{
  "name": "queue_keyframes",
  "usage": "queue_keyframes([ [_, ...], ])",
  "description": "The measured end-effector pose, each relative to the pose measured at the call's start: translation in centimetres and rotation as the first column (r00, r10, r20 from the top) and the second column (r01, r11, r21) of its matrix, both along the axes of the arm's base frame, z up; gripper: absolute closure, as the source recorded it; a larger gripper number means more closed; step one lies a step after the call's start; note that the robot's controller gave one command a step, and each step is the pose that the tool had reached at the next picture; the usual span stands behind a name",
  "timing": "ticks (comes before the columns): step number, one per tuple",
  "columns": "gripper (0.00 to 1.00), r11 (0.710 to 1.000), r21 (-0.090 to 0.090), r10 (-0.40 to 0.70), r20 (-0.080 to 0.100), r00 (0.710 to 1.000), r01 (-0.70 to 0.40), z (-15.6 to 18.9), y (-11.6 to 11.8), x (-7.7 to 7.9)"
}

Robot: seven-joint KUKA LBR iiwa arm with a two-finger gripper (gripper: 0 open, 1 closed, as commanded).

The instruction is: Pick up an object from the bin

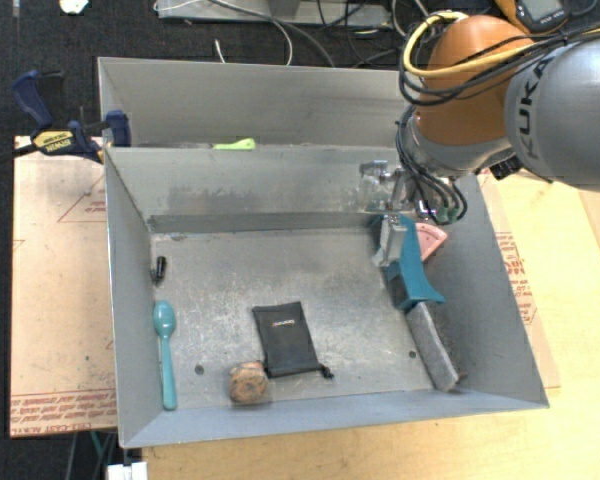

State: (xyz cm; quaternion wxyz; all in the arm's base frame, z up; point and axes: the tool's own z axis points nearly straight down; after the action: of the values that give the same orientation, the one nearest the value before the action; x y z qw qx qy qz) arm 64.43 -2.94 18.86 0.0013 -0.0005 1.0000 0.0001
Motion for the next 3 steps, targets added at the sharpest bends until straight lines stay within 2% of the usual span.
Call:
queue_keyframes([
  [1, 0.00, 1.000, 0.000, 0.000, 0.000, 1.000, 0.000, 0.0, 0.0, 0.0],
  [2, 0.00, 0.982, -0.001, 0.188, 0.010, 0.982, -0.188, -4.1, -2.3, -3.3],
  [3, 0.00, 0.975, 0.000, 0.224, 0.002, 0.975, -0.224, -6.3, -5.3, -4.9],
])
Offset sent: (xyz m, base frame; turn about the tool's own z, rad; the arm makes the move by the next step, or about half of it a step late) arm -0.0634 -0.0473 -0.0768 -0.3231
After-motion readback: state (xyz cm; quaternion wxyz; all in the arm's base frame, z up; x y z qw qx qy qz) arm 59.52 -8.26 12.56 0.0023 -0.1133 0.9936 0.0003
